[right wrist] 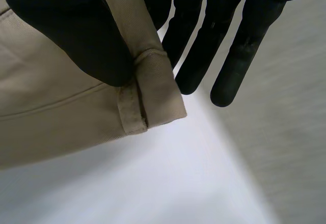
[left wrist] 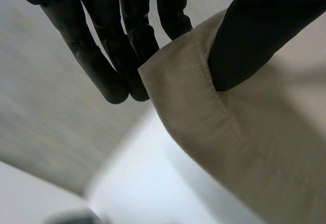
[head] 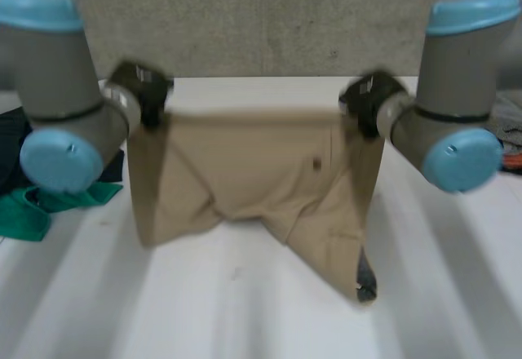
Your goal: Fold the laundry.
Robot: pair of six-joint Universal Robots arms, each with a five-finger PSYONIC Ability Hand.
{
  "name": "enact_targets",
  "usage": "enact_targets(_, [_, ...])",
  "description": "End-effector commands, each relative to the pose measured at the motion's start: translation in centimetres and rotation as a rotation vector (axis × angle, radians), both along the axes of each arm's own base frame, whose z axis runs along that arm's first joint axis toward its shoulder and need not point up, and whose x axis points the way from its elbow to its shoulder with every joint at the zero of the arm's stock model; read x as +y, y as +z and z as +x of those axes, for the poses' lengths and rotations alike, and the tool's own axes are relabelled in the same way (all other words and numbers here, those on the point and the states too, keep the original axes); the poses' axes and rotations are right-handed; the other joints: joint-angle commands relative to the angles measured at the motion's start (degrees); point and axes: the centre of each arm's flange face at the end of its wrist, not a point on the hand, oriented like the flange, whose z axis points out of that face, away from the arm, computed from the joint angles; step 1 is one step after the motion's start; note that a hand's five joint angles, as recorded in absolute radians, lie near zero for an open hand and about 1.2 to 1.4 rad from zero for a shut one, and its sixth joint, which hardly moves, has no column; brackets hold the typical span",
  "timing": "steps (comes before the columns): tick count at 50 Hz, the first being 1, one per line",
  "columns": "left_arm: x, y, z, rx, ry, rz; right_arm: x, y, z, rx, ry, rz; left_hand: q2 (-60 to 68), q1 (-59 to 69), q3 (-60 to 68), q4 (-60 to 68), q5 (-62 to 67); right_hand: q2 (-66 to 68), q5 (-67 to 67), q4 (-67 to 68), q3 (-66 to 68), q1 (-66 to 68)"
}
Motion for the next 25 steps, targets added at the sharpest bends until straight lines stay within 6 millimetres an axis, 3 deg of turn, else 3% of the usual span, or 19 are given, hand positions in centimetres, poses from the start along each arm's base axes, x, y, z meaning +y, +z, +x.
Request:
enact_targets(1, [-0.4,17.2,-0.3,0.365,-0.048,-0.666,-3.8,11.0,1.5,-0.274,-0.065,-0.578,11.5,14.2,11.9,11.3,13.4,12.8,12.7,11.3,11.5,17.3])
enact_targets(4, [0.2,21.8,0.9,0.474,-0.035,-0.919,-3.5,14.3,1.5,-0.356,-0.049,-0.737,11.5,14.2,11.9,11.3,13.4,12.8,12.7,11.3,11.5,17.3])
enact_targets(5, [0.2,22.3,1.1,0.487,-0.025,-0.954,-3.5,14.8,1.5,-0.37,-0.044,-0.765,11.5,14.2,11.9,11.3,13.4,12.8,12.7,11.3,11.5,17.3])
enact_targets(10, [-0.4,20.5,1.3,0.462,0.021,-0.882,-3.3,15.2,2.2,-0.397,0.036,-0.823,11.5,14.2,11.9,11.3,13.4,12.8,12.7,11.3,11.5,17.3])
enact_targets(18, [-1.4,11.8,0.4,0.35,0.042,-0.58,-3.7,9.8,2.9,-0.319,0.083,-0.658,11.5,14.2,11.9,11.3,13.4,12.8,12.7,11.3,11.5,17.3])
enact_targets(25, [-0.8,1.9,0.5,0.229,0.111,-0.318,-3.4,0.2,3.2,-0.203,0.146,-0.363,11.5,14.2,11.9,11.3,13.4,12.8,12.7,11.3,11.5,17.3])
